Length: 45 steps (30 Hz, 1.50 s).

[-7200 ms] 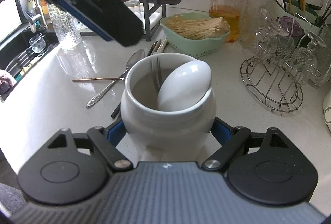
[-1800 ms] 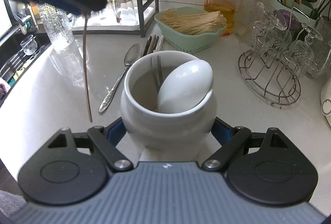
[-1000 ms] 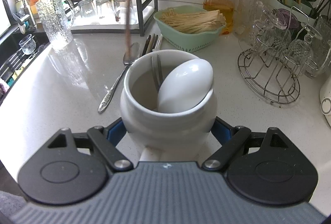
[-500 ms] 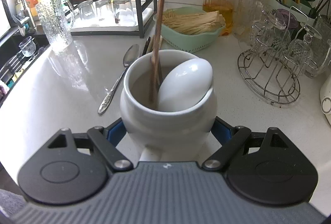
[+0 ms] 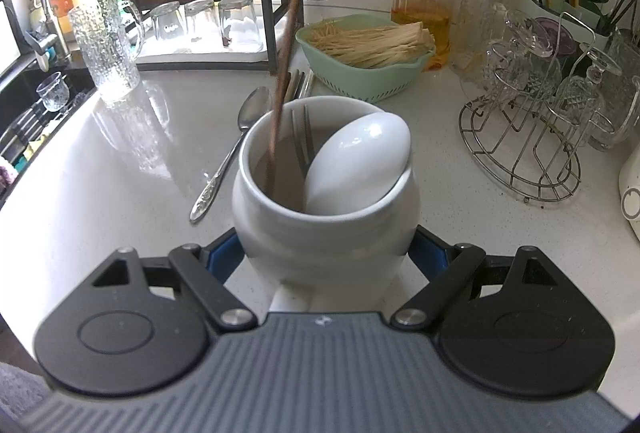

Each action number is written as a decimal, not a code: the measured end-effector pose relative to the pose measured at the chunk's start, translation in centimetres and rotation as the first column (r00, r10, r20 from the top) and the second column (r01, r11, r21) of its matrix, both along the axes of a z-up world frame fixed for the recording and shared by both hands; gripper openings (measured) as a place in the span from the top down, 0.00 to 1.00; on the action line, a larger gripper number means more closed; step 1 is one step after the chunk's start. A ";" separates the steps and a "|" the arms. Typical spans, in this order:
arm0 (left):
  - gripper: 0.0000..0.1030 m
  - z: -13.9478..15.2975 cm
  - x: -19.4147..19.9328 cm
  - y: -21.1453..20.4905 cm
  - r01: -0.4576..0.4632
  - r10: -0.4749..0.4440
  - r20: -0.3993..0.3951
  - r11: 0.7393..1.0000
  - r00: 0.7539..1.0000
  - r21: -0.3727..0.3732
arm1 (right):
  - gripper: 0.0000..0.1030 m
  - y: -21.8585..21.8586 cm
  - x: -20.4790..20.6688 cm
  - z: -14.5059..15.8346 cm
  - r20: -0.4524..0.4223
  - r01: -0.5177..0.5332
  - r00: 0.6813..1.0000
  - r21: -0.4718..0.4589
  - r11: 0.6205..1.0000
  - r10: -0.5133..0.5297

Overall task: Organize utensils
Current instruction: 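Lift the copper spoon with the left tool and lower it into the mug, then open the left tool to release the copper spoon into the mug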

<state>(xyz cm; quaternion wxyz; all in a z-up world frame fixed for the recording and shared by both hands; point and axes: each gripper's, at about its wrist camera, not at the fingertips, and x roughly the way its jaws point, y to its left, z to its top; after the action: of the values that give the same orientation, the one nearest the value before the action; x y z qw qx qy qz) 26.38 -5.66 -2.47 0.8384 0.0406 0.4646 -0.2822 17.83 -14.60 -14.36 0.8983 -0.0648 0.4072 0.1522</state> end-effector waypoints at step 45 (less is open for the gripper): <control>0.56 -2.6 3.7 -1.7 0.063 -0.050 -0.200 0.996 0.978 0.062 | 0.13 0.1 0.2 -0.2 0.024 -0.006 1.000 0.004 1.000 0.005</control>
<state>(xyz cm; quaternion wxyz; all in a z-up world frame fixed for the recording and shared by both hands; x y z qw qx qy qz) 30.10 -7.38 -5.05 0.7777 0.0538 0.5538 -0.2927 17.99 -14.45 -14.52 0.9029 -0.0658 0.3956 0.1548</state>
